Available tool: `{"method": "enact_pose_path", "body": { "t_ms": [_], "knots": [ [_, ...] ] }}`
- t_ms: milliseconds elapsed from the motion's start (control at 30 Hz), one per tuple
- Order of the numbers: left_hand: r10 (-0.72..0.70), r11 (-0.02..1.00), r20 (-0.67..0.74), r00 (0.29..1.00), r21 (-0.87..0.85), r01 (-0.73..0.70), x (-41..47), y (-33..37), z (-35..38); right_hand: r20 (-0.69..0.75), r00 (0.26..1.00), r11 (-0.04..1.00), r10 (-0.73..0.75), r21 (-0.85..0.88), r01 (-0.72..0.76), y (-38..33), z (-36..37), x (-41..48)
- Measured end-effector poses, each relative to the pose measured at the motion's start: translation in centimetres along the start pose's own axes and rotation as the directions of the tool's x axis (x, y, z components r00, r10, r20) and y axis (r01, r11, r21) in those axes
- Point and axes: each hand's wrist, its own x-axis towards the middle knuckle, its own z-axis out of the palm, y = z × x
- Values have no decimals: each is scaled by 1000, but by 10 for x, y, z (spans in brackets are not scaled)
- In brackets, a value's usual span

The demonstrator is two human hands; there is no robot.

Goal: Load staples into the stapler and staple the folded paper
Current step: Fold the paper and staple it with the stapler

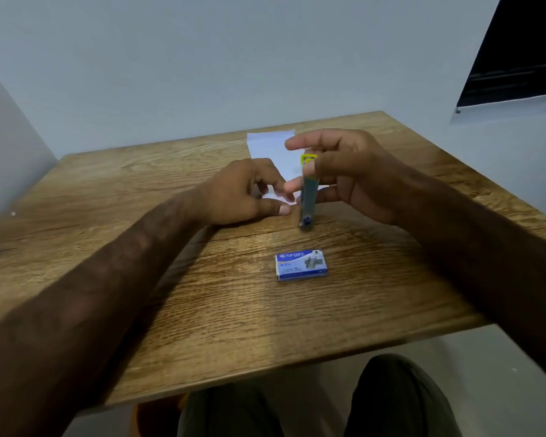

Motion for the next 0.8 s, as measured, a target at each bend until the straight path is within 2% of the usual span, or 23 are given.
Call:
{"method": "enact_pose_path", "body": {
  "t_ms": [133, 233, 367, 567, 800],
  "knots": [
    [40, 989, -76, 996, 142, -29, 3, 5, 5, -109, 994, 998, 14, 63, -7, 2, -11, -1],
    [90, 962, -70, 993, 263, -69, 5, 10, 6, -142, 990, 999, 25, -29, -29, 2, -14, -2],
    [137, 886, -14, 990, 449, -116, 7, 16, 7, -116, 993, 982, 27, -181, -48, 1, -15, -7],
    [126, 844, 6, 992, 524, -111, 8, 20, 6, -226, 970, 955, 86, -258, -145, 0, -16, -9],
    [159, 699, 28, 987, 702, -132, 13, 33, 11, -286, 954, 914, 94, -354, -197, 3, -16, -7]
  ]
}}
